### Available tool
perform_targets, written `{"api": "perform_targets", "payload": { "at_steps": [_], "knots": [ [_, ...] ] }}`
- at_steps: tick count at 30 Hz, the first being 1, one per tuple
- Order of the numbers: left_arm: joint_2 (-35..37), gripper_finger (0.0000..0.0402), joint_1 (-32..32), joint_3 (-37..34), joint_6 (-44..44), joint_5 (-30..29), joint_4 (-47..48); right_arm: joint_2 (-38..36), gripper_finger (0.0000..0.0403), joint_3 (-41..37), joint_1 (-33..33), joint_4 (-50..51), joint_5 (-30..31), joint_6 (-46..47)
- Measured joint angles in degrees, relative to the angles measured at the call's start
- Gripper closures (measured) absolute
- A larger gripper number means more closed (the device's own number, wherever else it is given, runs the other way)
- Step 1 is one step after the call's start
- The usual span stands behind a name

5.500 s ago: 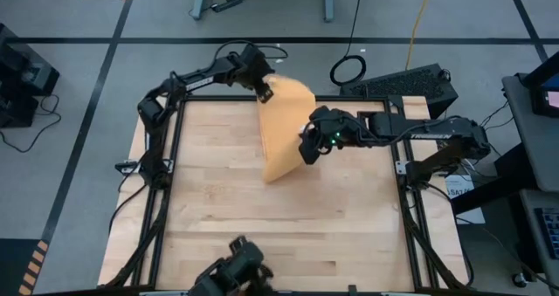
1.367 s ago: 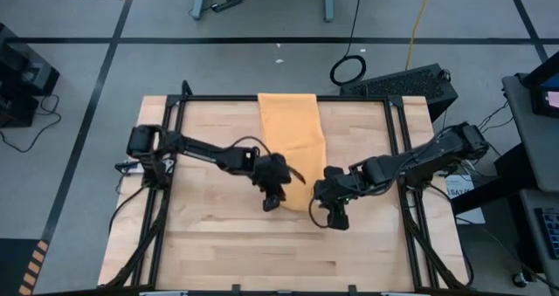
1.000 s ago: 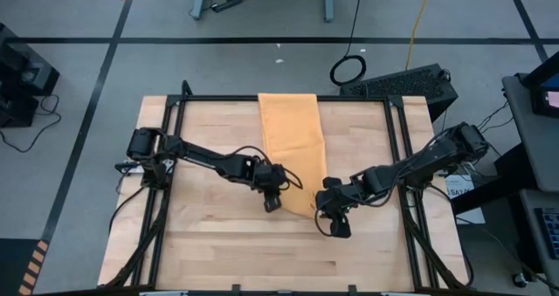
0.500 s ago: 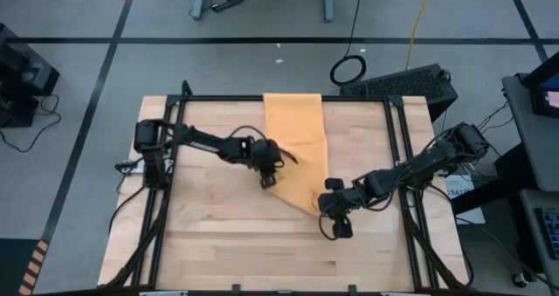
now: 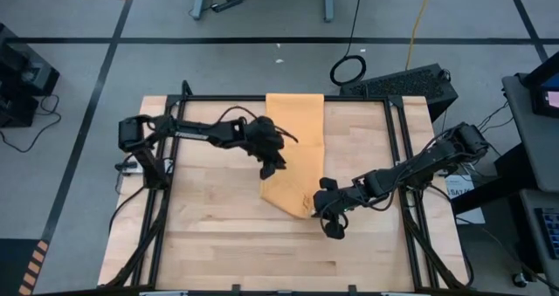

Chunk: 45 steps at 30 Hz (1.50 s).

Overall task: Roll towel into tight, uniform cylinder
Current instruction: Roll the orange towel

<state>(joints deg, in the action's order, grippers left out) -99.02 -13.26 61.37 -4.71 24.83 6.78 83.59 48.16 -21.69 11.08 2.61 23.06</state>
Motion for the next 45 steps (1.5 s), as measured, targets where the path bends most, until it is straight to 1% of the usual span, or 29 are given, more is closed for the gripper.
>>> {"api": "perform_targets", "payload": {
  "at_steps": [3, 6, 7, 10, 11, 14, 18, 23, 30, 38, 40, 41, 45],
  "knots": [
    [-0.2, 0.0269, 3.2, 0.0, 2.1, 0.2, -2.0, 0.0, 0.0403, 0.0, 0.3, 0.3, 0.7, -2.4],
    [-1.8, 0.0224, 6.8, 0.0, 5.9, -0.4, -3.0, 0.0, 0.0403, 0.0, 0.9, 0.5, 0.6, -3.1],
    [-2.5, 0.0206, 8.0, 0.0, 7.4, -2.0, -3.4, 0.0, 0.0403, 0.0, 1.1, 0.6, 0.5, -3.1],
    [-3.7, 0.0159, 10.7, -0.1, 10.2, -9.4, -4.3, 0.0, 0.0403, 0.0, 1.2, 0.6, 0.5, -3.2],
    [-4.2, 0.0150, 11.0, -0.1, 10.2, -10.7, -5.0, 0.0, 0.0403, 0.0, 1.2, 0.6, 0.4, -3.2],
    [-6.4, 0.0140, 11.0, -0.1, 9.8, -10.7, -6.7, 0.0, 0.0403, 0.0, 1.2, 0.3, 0.3, -3.2],
    [-10.0, 0.0146, 10.5, -0.1, 10.2, -9.0, -9.6, 0.0, 0.0403, 0.0, 1.2, 0.3, 0.3, -3.9],
    [-12.4, 0.0148, 10.0, 0.2, 12.8, -9.2, -13.8, 0.0, 0.0403, 0.0, 1.2, 0.3, 0.3, -4.1],
    [-17.4, 0.0149, 9.0, 2.8, 12.9, -7.8, -11.5, 0.0, 0.0403, 0.0, 1.2, 0.4, 0.3, -4.1],
    [-18.1, 0.0150, 8.8, 3.7, 13.2, -8.5, -10.9, 0.0, 0.0403, 0.0, 1.2, 0.4, 0.1, -3.7],
    [-18.1, 0.0161, 8.8, 3.9, 13.8, -8.5, -10.3, 0.0, 0.0403, 0.0, 1.2, 0.4, 0.1, -3.7],
    [-18.1, 0.0173, 8.8, 4.0, 14.3, -8.6, -10.2, 0.0, 0.0403, 0.0, 1.2, 0.4, 0.1, -3.7],
    [-17.4, 0.0249, 9.0, 4.2, 14.3, -8.7, -9.4, 0.0, 0.0403, 0.0, 1.2, 0.3, 0.1, -3.7]
  ]
}}
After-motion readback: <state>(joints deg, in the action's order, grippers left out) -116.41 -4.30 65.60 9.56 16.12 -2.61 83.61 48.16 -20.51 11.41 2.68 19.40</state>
